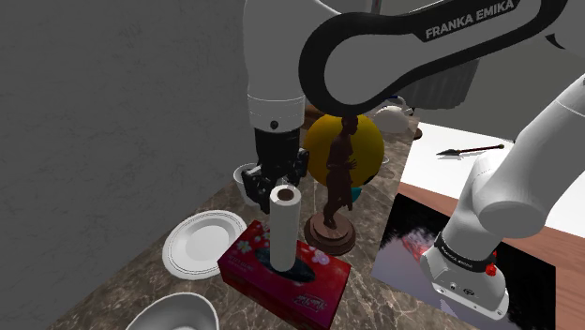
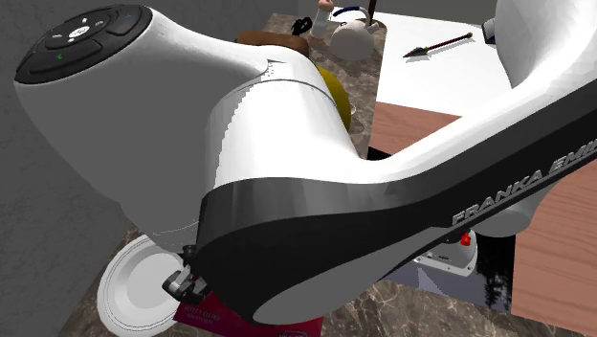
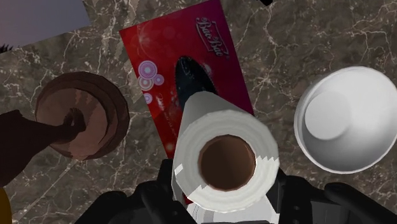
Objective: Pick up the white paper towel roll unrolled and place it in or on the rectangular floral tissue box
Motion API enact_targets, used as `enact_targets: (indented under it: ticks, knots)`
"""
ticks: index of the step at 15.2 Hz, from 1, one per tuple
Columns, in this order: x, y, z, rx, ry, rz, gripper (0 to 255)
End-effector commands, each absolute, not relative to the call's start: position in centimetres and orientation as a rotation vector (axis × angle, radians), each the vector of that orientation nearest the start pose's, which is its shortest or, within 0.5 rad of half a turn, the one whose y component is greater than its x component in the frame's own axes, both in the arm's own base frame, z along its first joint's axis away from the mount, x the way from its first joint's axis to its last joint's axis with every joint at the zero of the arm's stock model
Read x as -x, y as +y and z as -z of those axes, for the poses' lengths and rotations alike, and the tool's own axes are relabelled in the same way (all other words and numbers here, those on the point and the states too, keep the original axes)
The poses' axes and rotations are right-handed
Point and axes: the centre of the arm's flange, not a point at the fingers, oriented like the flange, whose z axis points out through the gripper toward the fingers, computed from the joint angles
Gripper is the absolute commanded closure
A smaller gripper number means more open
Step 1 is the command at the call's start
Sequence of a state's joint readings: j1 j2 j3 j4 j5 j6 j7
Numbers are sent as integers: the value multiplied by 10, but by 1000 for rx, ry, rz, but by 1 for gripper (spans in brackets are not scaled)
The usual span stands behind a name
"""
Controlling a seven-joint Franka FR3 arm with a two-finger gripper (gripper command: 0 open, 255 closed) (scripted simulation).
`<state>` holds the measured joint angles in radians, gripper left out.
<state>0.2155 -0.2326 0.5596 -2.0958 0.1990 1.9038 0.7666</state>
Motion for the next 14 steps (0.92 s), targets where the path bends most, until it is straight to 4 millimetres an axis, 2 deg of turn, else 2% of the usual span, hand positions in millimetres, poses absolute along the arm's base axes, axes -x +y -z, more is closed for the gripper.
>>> enact_targets:
  ticks: [1,4,5,10,14]
  knots:
    - [-335,370,-505,3085,104,-59,255]
    - [-335,370,-505,3085,104,-59,255]
    - [-335,370,-505,3085,104,-59,0]
    - [-335,370,-505,3085,104,-59,0]
    - [-337,367,-555,3085,104,-59,0]
